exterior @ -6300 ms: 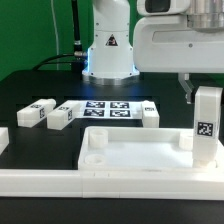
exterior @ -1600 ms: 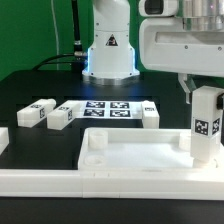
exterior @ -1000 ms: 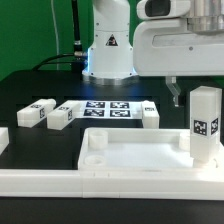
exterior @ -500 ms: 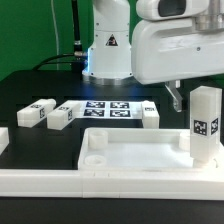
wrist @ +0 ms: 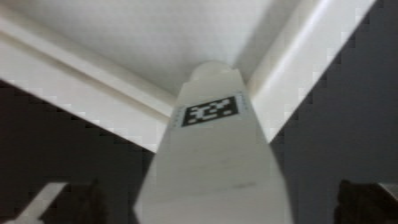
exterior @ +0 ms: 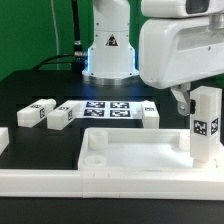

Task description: Assemble desk

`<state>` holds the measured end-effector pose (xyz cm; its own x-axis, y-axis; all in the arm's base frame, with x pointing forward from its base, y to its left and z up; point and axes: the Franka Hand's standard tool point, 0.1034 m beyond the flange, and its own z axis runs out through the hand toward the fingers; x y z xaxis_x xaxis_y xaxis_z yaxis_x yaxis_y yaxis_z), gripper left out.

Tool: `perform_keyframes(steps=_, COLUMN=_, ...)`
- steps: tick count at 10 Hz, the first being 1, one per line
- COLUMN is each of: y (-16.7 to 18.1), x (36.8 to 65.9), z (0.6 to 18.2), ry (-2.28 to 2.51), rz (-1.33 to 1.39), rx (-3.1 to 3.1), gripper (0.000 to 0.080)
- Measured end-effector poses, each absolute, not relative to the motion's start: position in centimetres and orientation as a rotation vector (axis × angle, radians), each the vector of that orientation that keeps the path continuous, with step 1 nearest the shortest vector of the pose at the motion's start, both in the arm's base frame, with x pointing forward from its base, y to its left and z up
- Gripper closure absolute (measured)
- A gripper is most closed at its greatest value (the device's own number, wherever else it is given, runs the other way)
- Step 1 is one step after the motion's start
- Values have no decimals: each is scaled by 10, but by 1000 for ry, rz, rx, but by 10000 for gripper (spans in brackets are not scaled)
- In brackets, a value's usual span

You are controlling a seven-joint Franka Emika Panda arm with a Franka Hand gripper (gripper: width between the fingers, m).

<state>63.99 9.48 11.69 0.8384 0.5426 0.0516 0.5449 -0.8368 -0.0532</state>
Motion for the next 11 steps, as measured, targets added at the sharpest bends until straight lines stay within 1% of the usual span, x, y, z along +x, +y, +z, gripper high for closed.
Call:
perform_keyframes(steps=2, y=94, x=640, z=116, ry=-950, rz=-53, rx=-2926, gripper=151)
perform_keyframes(steps=3, y=94, x=640, z=116, ry=-944, rz=-52, rx=-2928, gripper=280)
perform_keyframes(steps=4, y=94, x=640, z=116, ry=-944, rz=-52, rx=-2928, gripper=280)
perform_keyframes(steps=5, y=94, x=640, z=116, ry=-922, rz=-52, rx=-2934, gripper=431)
perform_keyframes(steps=6, y=94, x=639, z=115, ry=-898, rz=-50, rx=-2941, gripper=511)
perform_keyframes(steps=8, y=94, x=639, z=115, ry=-897, rz=-50, rx=-2941, gripper=511)
perform_keyframes(steps=11, y=93, x=639, z=114, ry=-470, rz=-36, rx=-3018, gripper=511)
